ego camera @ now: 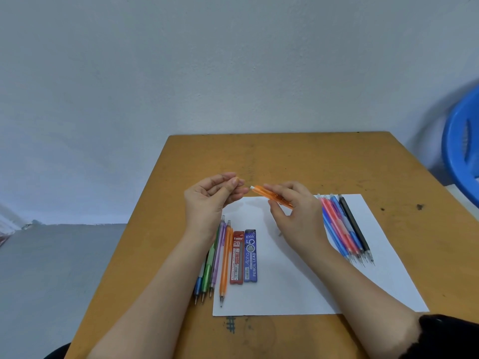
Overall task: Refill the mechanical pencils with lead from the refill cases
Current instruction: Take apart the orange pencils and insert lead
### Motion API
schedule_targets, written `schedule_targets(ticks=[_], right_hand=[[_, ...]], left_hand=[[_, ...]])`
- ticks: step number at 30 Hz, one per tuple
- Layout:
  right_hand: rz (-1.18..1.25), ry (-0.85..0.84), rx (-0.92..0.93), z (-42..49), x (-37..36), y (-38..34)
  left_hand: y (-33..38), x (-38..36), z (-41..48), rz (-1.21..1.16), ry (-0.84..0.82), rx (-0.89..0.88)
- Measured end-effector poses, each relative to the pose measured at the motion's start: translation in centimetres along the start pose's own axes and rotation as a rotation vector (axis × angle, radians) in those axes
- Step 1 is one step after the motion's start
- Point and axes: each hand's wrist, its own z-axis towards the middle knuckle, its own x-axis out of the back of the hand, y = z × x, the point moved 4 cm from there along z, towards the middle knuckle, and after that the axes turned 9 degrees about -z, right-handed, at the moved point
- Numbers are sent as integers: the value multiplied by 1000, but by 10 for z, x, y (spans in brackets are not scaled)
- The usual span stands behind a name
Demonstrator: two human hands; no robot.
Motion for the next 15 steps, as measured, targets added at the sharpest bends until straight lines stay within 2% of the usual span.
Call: schedule_targets(ticks=[15], right_hand=[[31,28,35,0,2,-3]], left_hand=[[-1,2,3,18,-9,-30]])
